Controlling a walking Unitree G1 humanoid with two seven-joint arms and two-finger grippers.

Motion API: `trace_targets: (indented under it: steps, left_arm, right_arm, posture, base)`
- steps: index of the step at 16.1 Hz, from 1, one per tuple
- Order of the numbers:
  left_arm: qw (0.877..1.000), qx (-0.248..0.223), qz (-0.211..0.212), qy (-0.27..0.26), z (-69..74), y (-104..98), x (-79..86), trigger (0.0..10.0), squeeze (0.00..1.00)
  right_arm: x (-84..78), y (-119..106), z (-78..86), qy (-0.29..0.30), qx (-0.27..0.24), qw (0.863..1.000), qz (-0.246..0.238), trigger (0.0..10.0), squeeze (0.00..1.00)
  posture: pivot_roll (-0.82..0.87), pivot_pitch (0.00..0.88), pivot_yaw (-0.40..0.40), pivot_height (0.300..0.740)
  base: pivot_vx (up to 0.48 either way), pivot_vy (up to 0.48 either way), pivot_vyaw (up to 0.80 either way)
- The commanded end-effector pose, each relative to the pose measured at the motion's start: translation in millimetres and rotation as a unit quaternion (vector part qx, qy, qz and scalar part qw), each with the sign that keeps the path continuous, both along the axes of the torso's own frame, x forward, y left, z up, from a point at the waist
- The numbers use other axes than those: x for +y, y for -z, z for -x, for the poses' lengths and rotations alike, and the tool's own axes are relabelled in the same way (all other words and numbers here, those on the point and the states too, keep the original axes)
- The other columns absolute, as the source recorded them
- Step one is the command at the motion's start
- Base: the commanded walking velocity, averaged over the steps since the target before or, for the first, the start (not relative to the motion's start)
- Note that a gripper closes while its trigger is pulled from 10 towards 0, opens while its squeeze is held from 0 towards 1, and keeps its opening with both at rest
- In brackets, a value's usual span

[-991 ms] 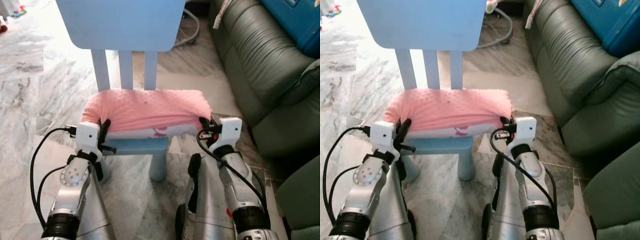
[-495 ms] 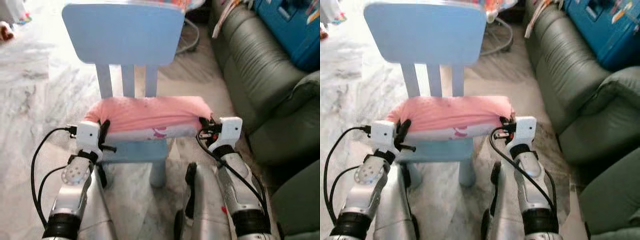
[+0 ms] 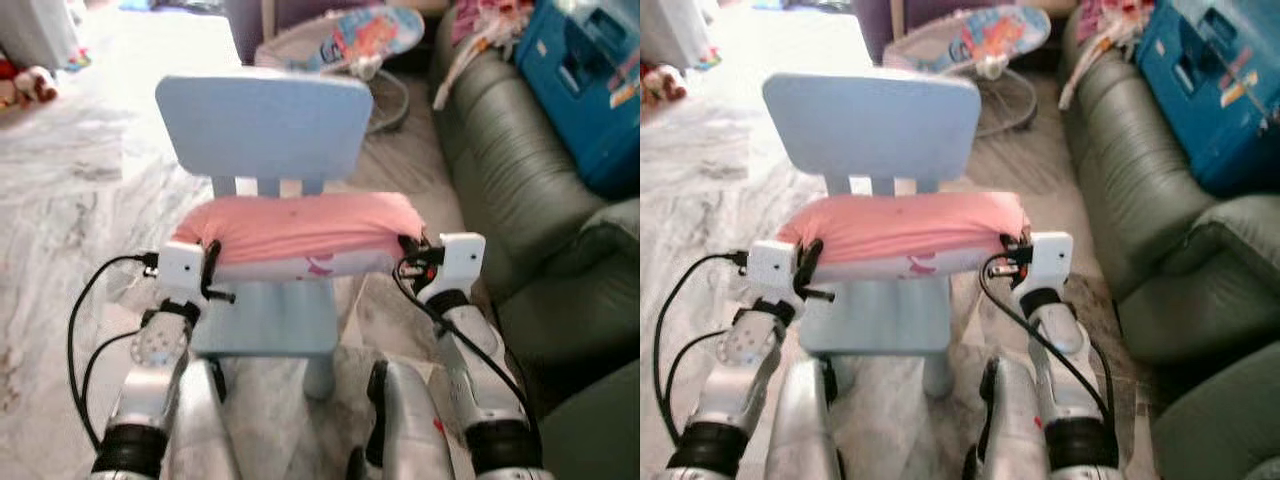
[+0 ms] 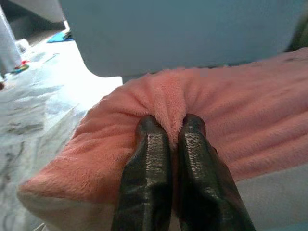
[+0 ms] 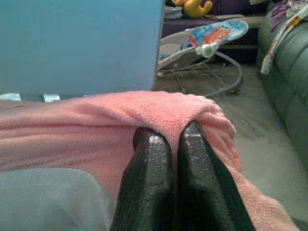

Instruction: Move the pillow to the sofa

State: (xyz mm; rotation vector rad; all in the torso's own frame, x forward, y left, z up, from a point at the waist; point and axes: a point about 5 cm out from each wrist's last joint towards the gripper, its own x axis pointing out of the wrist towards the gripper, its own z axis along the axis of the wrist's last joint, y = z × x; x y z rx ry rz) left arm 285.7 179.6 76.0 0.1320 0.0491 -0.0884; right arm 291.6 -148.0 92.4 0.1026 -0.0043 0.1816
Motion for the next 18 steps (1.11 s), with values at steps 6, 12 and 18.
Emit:
trace_targets:
  steps: [6,12,18]
  left_arm:
    - [0.999,0.009,-0.004,-0.038,-0.2,3,12.7,10.0,0.0]
    - [0.999,0.011,-0.001,-0.034,-1.4,4,9.4,10.0,0.0]
    - [0.999,0.017,0.003,-0.031,-1.7,6,8.2,10.0,0.0]
  right_arm:
    - [-20.5,-9,2.6,0.048,-0.023,0.998,0.016,10.0,0.0]
    - [-23.5,-12,1.3,0.057,-0.026,0.998,0.018,10.0,0.0]
    - [-21.5,-12,1.1,0.058,-0.028,0.998,0.013,10.0,0.0]
  posture:
    - [0.01,0.0,-0.062,0.615]
    - [0.01,0.0,-0.062,0.685]
    - [0.01,0.0,-0.06,0.74]
  base:
    - [0.0,0.0,0.0]
    - [0.0,0.0,0.0]
    - [0.0,0.0,0.0]
